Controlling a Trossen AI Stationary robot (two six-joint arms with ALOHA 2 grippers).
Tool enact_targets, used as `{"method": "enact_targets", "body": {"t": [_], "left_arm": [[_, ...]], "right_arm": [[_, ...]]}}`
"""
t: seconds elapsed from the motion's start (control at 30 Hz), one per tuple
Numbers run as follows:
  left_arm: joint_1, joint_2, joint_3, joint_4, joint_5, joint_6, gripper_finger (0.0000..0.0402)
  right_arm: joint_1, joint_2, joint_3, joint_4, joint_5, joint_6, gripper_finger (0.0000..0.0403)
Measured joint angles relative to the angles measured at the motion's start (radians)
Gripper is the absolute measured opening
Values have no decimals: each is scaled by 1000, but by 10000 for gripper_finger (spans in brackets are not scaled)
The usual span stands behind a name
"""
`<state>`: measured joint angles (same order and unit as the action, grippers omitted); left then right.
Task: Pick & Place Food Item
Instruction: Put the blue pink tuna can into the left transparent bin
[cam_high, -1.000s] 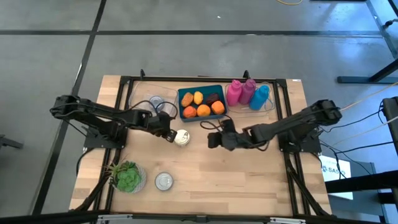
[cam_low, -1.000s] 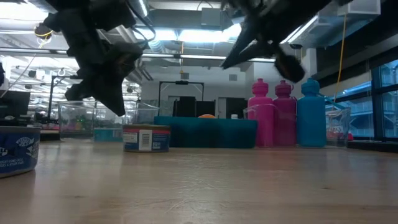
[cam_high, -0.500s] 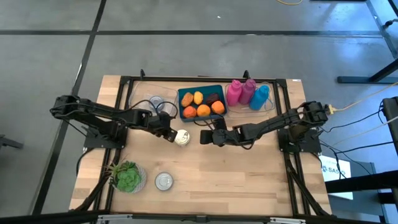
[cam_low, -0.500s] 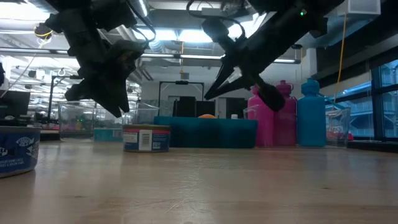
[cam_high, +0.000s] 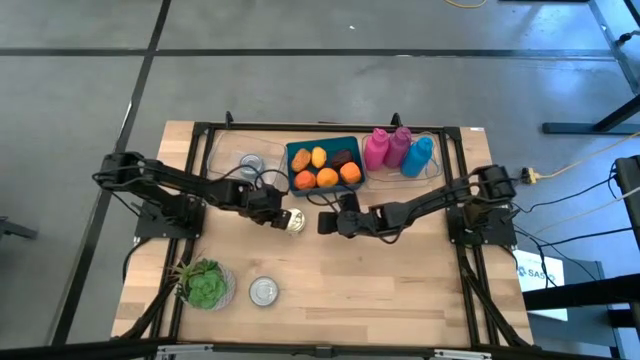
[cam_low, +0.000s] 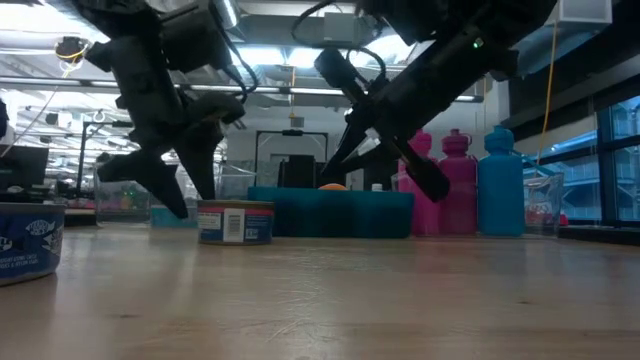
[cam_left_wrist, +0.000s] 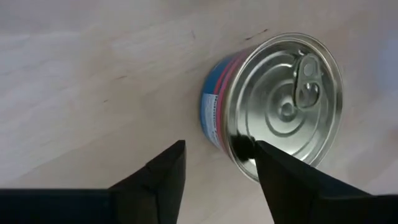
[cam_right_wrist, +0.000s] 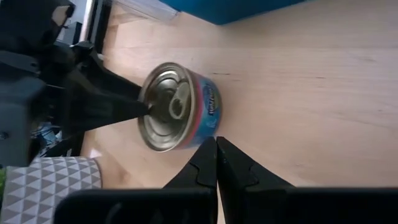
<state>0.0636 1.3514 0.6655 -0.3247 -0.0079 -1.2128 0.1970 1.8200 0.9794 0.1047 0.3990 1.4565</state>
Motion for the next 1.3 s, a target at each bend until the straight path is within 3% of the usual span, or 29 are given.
{"method": "enact_targets", "body": {"t": [0.53, 0.87, 1.07, 1.3], "left_arm": [[57, 9, -1, 112, -6, -4, 212], [53, 67, -2, 202, 38, -15, 212], [44, 72, -2, 280, 79, -18, 212], [28, 72, -2, 345, 58, -19, 212]], "right_arm": [[-43, 47, 1, 99, -16, -37, 0], [-79, 112, 117, 94, -109, -131, 0], [-64, 177, 257, -125, -130, -156, 0], [-27, 134, 276, -262, -75, -161, 0]]}}
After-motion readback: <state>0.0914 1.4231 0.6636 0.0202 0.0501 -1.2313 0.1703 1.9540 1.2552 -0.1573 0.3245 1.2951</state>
